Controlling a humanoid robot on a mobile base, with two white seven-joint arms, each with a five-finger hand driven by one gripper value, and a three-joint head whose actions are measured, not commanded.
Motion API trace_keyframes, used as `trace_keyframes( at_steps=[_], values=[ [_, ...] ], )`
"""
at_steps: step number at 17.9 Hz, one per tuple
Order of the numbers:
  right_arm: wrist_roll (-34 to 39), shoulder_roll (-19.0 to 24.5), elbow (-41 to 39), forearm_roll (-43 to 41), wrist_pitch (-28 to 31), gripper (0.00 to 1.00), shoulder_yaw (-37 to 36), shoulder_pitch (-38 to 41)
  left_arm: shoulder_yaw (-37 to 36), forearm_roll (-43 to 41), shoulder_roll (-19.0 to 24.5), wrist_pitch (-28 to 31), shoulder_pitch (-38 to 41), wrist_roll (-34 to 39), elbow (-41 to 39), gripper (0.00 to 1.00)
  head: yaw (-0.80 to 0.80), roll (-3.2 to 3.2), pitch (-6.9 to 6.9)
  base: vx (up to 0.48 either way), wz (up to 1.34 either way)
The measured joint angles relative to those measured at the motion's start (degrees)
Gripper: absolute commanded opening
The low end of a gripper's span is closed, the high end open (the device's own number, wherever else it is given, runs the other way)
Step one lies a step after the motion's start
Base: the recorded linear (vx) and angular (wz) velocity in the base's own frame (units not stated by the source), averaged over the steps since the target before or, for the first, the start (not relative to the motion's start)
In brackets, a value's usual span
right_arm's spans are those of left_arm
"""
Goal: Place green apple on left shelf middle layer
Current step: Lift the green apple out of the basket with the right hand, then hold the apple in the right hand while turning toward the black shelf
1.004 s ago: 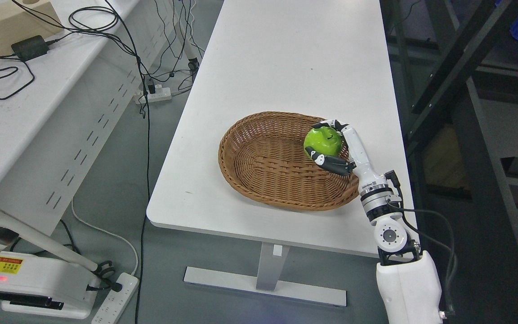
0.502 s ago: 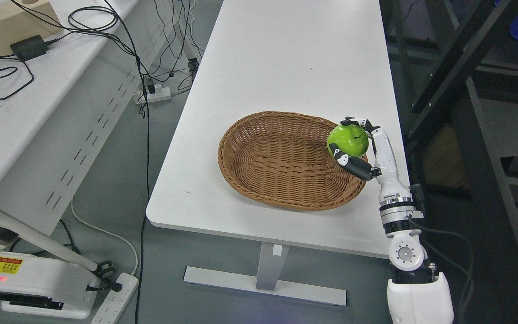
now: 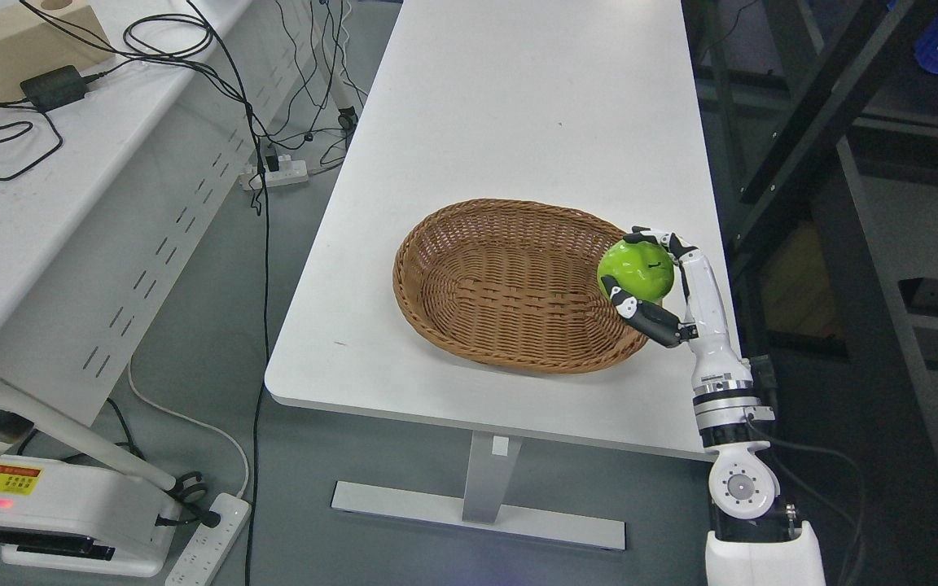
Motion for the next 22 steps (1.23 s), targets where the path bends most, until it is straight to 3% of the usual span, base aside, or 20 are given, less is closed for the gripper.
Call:
trace_keyframes(
  at_steps=[22],
  values=[
    [-0.01,0.13,-2.98,-1.27,-2.38,0.01,-1.83,1.12,0.01,0.0,0.0,0.14,0.0,0.0,0.0,1.0,0.0,0.0,0.0,-0.152,-0.12]
  ],
)
